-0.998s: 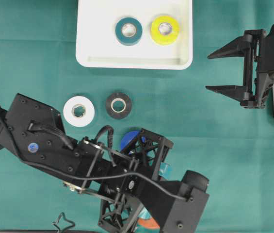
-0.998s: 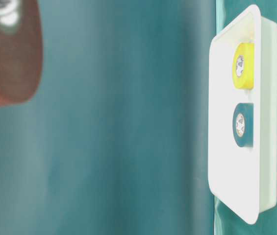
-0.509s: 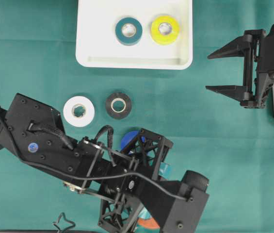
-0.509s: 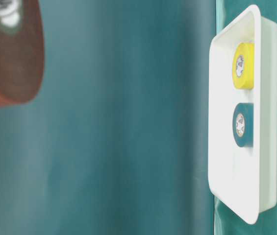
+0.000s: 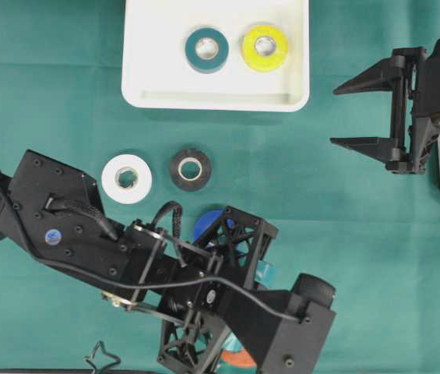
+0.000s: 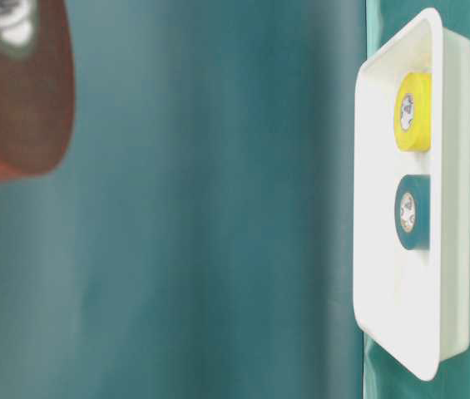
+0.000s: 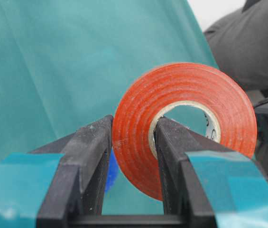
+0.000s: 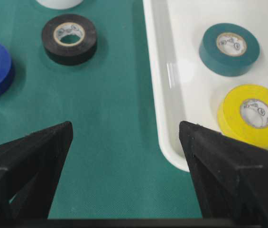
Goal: Pick up the tape from a random location and place it into the white case.
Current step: 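Lift the orange-red roll with the left gripper and carry it to the tray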
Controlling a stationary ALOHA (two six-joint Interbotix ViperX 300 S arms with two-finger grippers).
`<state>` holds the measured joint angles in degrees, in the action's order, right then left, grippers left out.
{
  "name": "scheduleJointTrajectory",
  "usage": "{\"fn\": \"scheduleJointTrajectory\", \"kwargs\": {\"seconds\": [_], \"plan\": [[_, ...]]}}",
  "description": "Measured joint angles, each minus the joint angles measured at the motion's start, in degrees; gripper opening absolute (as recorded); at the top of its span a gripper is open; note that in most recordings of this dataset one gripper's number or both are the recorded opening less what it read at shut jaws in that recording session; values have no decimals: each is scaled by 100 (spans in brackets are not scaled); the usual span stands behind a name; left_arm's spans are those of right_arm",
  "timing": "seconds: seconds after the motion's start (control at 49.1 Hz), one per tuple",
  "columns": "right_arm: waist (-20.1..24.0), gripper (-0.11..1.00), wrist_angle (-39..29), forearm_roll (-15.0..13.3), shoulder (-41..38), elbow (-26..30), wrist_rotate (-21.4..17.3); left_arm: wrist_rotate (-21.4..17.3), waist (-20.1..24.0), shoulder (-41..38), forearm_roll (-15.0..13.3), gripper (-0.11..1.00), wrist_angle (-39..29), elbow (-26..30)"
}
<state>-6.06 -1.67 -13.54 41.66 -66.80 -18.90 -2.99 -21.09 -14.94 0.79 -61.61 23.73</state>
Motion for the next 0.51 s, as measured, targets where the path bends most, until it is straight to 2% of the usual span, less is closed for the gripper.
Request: {"fn": "scheduleJointTrajectory", "kwargs": {"seconds": [0.509], "plan": [[0,89,-9,0,0,-9,0,9,211,132,0,23,62,-237]]}}
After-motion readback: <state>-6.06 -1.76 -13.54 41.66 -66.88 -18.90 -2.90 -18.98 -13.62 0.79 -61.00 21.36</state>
